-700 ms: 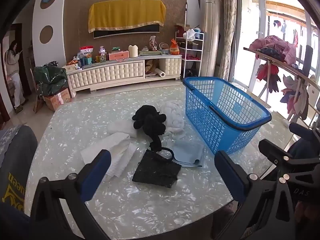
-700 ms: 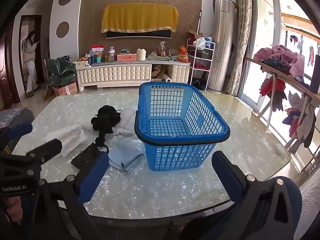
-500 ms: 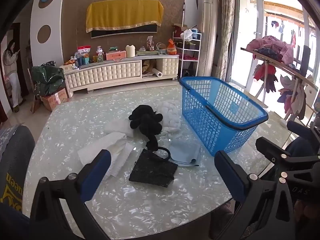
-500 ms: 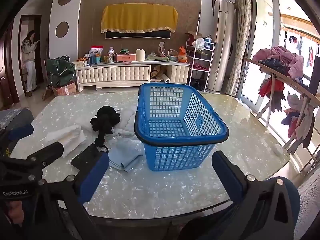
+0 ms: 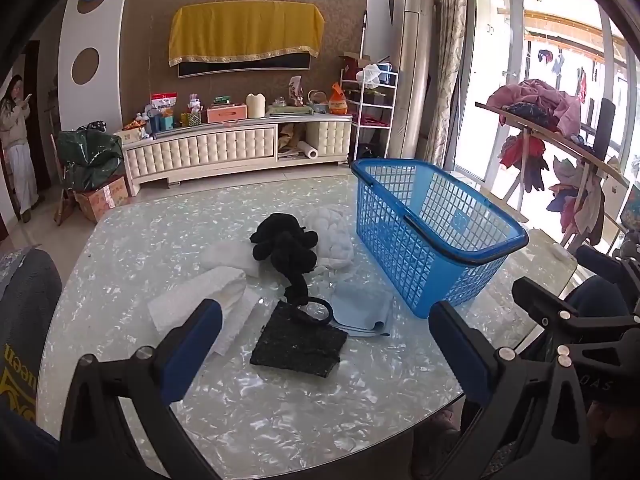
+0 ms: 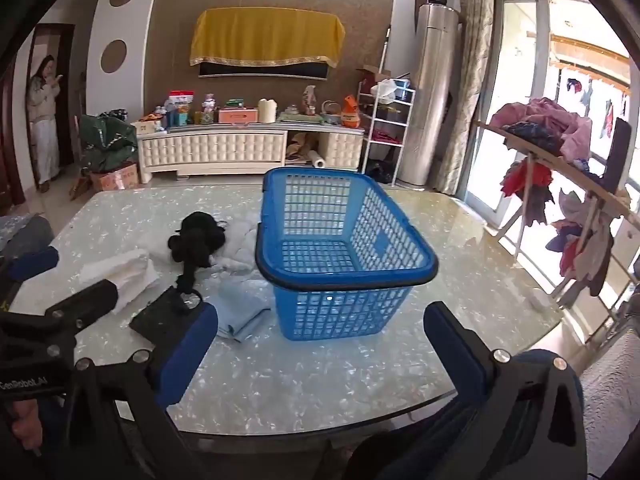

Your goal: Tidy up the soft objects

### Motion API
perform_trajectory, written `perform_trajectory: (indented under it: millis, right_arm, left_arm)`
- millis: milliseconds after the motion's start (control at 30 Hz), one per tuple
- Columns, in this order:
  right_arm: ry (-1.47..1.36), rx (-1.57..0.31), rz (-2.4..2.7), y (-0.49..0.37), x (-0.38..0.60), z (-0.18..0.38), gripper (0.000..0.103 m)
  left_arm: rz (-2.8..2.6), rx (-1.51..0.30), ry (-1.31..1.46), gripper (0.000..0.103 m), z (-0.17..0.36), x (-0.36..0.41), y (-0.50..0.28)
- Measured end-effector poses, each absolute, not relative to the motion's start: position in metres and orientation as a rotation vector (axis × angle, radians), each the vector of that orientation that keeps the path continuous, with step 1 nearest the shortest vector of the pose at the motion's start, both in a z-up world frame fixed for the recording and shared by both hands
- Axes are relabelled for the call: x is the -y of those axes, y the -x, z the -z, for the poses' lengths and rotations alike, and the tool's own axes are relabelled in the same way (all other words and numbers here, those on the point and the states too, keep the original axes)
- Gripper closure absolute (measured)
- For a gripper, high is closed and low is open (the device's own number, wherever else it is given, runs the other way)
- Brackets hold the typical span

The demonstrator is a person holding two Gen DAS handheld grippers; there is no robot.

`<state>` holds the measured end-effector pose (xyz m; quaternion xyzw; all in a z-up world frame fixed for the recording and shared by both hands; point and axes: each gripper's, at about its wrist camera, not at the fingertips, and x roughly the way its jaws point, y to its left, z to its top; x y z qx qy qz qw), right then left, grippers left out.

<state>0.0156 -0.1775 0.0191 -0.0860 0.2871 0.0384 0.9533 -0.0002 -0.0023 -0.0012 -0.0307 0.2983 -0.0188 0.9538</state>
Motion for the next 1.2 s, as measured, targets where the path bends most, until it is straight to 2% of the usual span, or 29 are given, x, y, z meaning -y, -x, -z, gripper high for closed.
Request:
perform_trajectory:
  millis: [1200]
  right_arm:
    - [0.177,-0.601,-0.06,-0.0121,0.1778,-0.0181,0.0]
  left_arm:
    - [0.056,-0.592,0.075,0.0,-0.0018,0.0008,0.0055]
